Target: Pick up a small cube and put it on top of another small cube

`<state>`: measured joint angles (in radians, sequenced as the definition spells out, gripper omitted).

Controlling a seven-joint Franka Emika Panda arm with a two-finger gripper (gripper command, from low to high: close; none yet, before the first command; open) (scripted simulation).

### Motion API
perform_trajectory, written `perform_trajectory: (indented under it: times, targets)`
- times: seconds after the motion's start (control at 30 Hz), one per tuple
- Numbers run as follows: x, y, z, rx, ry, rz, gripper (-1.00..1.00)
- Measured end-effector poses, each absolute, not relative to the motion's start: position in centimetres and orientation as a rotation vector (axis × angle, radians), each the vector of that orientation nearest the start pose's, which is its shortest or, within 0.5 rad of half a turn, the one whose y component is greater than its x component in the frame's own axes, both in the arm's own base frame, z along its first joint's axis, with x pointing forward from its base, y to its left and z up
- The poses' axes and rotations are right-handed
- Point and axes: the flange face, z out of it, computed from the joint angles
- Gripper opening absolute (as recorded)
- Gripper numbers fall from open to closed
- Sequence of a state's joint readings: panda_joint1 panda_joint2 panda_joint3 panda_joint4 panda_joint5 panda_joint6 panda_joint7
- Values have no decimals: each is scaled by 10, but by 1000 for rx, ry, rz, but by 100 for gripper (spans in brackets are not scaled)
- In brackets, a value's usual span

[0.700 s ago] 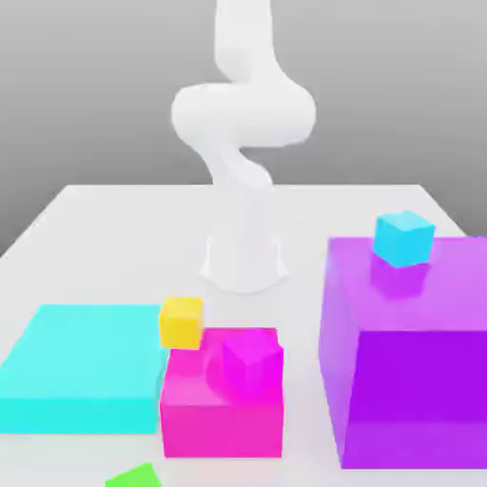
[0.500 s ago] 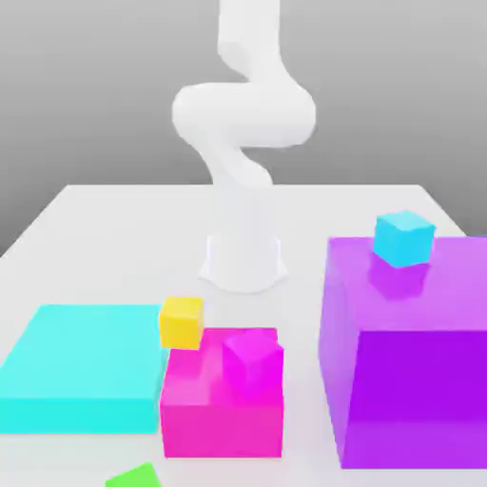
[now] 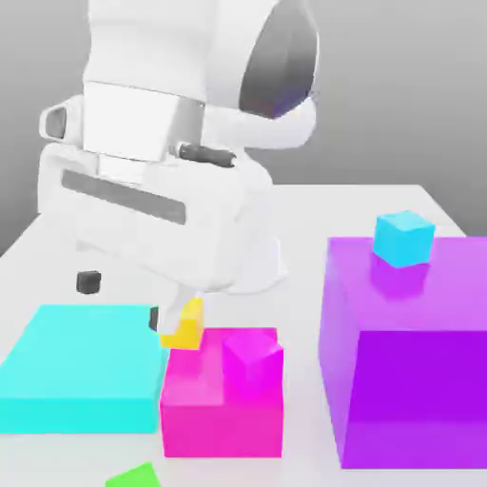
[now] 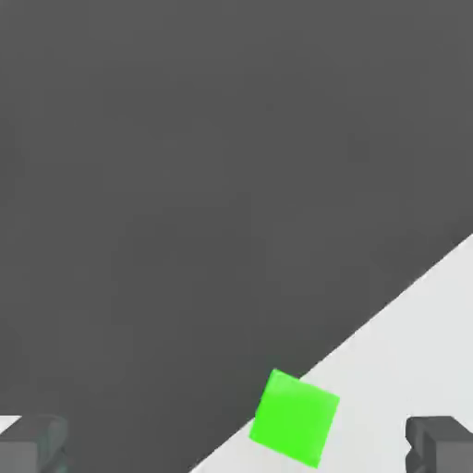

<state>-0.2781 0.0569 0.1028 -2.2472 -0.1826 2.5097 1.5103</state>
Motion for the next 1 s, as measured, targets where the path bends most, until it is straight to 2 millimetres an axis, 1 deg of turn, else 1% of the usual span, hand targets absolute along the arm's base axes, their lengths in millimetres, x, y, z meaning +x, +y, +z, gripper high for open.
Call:
perform_trajectory:
  times: [0.13, 0.3, 0.43, 0.47, 0.63, 0.67, 0.7, 0.73, 0.83, 1.0]
  targets:
    - [544, -106, 293, -2100, 2304, -218, 0]
    - [537, -117, 210, -1936, 2471, -34, 0]
    - [535, -118, 149, -1904, 2498, -2, 0]
    - [535, -118, 139, -1903, 2499, -1, -100]
    - [535, -118, 139, -1902, 2497, -4, -100]
    - [535, -118, 134, -1902, 2498, -3, -100]
    - [535, -118, 139, -1901, 2498, -2, -100]
    - [535, -119, 149, -1900, 2499, -2, -100]
    - [535, -118, 190, -1906, 2496, -2, -100]
    - [516, -87, 239, -2144, 2342, -23, -100]
